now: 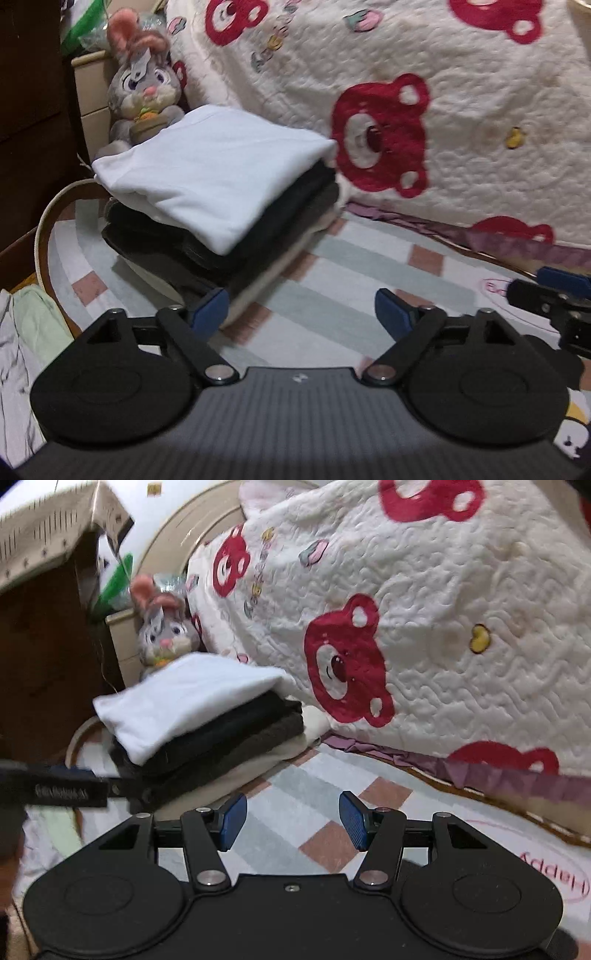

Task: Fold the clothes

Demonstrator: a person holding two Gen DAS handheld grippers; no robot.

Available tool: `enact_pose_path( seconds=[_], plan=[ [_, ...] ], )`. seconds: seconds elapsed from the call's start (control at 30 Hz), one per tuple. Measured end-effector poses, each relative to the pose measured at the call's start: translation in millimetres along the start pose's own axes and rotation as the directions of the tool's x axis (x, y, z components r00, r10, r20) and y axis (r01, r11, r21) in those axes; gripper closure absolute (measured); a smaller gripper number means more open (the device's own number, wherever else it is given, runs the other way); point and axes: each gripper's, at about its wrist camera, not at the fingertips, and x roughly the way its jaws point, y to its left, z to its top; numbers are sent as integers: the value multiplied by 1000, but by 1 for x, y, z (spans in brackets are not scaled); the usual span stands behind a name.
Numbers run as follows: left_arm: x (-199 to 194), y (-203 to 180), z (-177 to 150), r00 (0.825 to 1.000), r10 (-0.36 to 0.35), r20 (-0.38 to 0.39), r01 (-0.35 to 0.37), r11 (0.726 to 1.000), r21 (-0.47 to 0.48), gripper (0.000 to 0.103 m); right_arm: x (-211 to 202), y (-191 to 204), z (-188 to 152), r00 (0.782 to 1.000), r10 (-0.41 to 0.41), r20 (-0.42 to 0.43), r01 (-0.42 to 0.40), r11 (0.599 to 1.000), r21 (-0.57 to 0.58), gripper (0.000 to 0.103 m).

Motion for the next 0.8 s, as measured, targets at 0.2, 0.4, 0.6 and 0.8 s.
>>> enact_pose_path(
  seconds=[0.2,0.4,0.6,0.8],
  plan=[
    [-21,-20,-25,998,53,-27,-52,998,32,1,-37,-10,-24,1000,-1,19,0,999,49,42],
    [-26,-29,-41,999,39,-35,-38,999,35,1,-49,-12,-32,999,40,31,-40,999,3,42],
    [-35,-31,-45,998,55,-20,-54,998,18,1,-46,-5,-34,999,40,17,-39,999,-33,42],
    [-31,-31,-47,997,73,-31,-71,996,50,1,-43,0,-36,998,65,5,-65,997,-52,42]
  ],
)
